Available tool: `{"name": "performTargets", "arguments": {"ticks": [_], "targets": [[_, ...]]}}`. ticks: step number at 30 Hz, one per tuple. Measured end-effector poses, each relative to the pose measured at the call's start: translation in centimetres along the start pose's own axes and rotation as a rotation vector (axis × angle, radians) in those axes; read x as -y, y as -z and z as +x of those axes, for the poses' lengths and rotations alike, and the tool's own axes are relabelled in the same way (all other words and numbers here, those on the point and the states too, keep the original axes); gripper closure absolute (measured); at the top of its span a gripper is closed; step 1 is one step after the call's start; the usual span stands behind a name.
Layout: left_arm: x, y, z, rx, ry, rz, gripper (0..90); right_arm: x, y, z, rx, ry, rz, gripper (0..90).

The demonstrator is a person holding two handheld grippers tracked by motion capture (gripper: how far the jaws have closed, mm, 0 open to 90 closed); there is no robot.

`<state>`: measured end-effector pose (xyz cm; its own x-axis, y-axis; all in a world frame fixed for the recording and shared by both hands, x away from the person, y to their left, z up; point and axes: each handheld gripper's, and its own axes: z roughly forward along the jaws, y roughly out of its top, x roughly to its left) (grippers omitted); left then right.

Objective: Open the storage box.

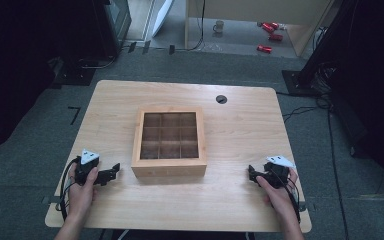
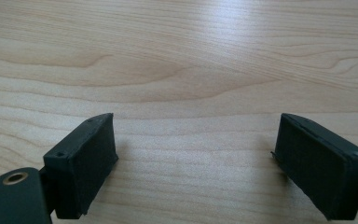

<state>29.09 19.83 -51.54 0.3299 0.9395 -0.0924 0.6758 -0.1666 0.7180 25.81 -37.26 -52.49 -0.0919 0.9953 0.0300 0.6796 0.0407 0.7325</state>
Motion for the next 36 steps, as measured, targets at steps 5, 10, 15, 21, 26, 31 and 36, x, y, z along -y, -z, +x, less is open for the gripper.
{"name": "performTargets", "arguments": {"ticks": [5,10,15,21,26,31,36], "targets": [[0.0,0.2,0.4,0.017,0.028,-0.015,14.0,0.0,0.0,0.0,0.000,0.000,0.000,12.6],[-0.3,1.3,0.0,0.062,0.037,-0.092,14.0,-0.2,0.0,0.1,-0.002,0.000,0.005,14.4],[-0.5,2.1,-0.4,0.090,0.052,-0.155,14.0,-0.5,0.2,0.4,-0.028,-0.034,-0.007,16.3],[-1.0,3.4,-2.0,0.168,0.026,-0.224,13.9,-0.9,1.0,2.2,-0.050,-0.006,-0.050,16.3],[-1.3,4.2,-3.8,0.291,0.046,-0.241,16.6,-1.3,1.9,4.6,-0.095,0.013,-0.089,16.3],[-1.4,4.3,-4.9,0.324,0.019,-0.247,20.1,-1.5,2.4,6.2,-0.133,0.020,-0.109,16.3],[-1.5,4.3,-6.2,0.335,-0.023,-0.238,24.3,-1.5,3.1,7.6,-0.173,0.016,-0.126,16.3]]}}
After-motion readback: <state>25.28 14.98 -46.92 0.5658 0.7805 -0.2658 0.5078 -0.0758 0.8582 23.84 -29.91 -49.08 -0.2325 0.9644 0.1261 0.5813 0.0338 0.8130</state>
